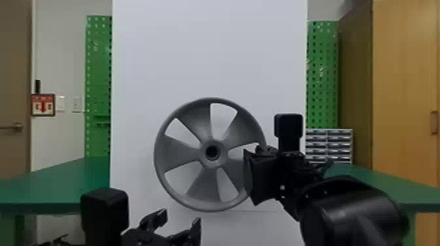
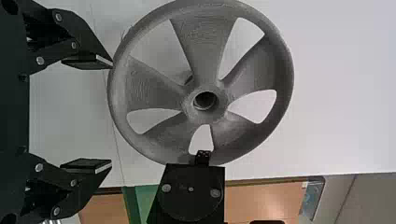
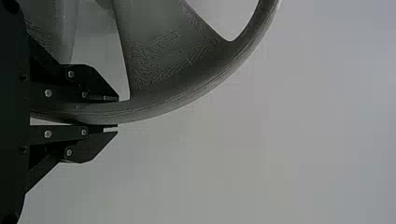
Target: Hold the wheel and insert it
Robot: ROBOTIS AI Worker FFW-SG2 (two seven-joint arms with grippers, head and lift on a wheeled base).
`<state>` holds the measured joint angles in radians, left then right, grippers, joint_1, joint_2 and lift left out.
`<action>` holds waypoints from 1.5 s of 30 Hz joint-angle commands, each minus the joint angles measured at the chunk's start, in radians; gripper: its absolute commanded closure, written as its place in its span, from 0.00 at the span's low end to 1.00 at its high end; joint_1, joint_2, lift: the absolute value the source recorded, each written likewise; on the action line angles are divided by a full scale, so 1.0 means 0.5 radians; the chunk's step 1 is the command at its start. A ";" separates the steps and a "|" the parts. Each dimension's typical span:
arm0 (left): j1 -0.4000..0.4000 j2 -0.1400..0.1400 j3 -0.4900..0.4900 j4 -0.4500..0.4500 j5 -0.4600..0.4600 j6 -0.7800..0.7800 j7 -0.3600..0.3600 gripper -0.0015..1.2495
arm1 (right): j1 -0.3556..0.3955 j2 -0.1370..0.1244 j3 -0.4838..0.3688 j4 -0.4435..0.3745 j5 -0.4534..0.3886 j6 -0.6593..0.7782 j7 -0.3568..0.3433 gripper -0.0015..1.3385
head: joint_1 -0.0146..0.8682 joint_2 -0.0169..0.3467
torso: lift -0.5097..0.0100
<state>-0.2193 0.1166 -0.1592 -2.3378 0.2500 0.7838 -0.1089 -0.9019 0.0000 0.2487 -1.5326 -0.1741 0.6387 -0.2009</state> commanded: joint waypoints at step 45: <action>-0.028 0.000 -0.034 0.025 0.003 0.000 0.000 0.40 | -0.052 0.002 0.015 0.108 -0.060 -0.087 -0.285 0.87 | 0.02 0.14 | 0.04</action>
<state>-0.2328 0.1169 -0.1762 -2.3267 0.2514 0.7839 -0.1088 -0.9221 0.0002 0.2510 -1.4917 -0.1916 0.6142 -0.3041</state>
